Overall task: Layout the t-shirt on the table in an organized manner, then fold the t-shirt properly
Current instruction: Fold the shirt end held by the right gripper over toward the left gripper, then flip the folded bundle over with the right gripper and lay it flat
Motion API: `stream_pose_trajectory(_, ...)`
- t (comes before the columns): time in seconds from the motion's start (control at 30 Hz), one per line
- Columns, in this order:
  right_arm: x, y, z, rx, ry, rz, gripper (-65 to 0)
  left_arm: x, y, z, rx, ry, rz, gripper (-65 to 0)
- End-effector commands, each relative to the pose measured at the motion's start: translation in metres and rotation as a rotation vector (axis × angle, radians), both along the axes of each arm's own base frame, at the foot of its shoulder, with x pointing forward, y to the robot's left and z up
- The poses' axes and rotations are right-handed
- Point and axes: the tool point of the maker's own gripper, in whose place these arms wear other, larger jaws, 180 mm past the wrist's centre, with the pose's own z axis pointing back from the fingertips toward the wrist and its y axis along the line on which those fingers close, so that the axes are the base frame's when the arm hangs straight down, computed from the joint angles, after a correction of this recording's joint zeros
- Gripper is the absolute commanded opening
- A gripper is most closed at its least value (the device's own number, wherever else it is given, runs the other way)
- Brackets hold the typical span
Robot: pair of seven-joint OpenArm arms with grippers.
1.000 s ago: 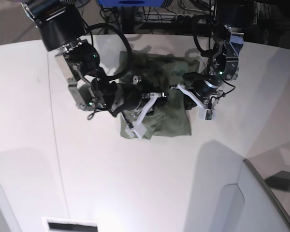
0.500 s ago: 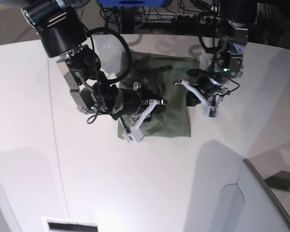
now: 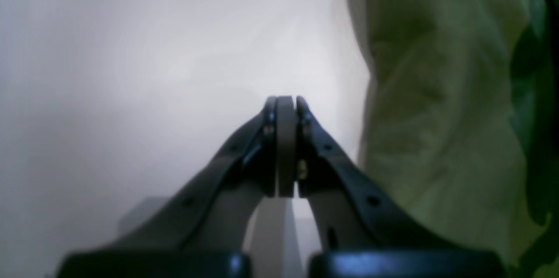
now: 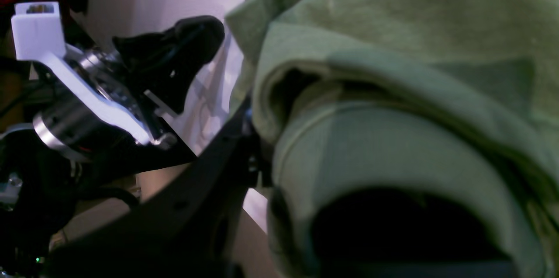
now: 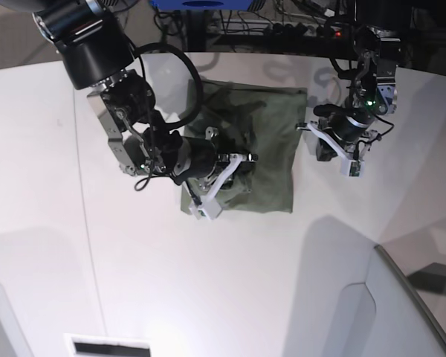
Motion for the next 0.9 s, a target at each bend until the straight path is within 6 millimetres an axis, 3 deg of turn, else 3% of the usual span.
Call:
stream_pose_trajectory(0.0,0.012,0.009,0.017,0.045,-0.040,-0.007,-64.2,0.011,0.002,0.012,0.002,-0.047,-0.006,-65.0)
stream_pose_trajectory(0.13,0.011,0.020,0.022,0.067,-0.038,-0.002,-60.6,0.010,-0.002,0.011,-0.007,-0.046,-0.008,-65.0)
stream_pose_trajectory(0.3,0.009,0.026,0.013,0.067,0.003,0.000,-38.6,0.010,-0.002,0.011,-0.012,-0.046,-0.005,-65.0)
stream_pose_trajectory(0.4,0.007,0.028,0.007,0.064,0.025,0.000,-29.7,0.010,-0.001,0.012,-0.010,-0.047,-0.006,-65.0)
stream_pose_trajectory(0.57,0.009,0.034,0.011,0.076,0.025,0.001,-28.7,0.002,0.016,0.016,0.026,-0.046,-0.005,-65.0)
stream_pose_trajectory(0.67,0.013,0.036,0.015,0.079,0.013,0.006,-28.5,-0.014,0.026,0.015,0.058,-0.026,-0.021,-65.0)
stream_pose_trajectory(0.87,0.007,0.053,0.022,0.082,-0.006,0.067,-28.4,-0.038,0.082,0.029,0.137,-0.027,0.078,-65.0)
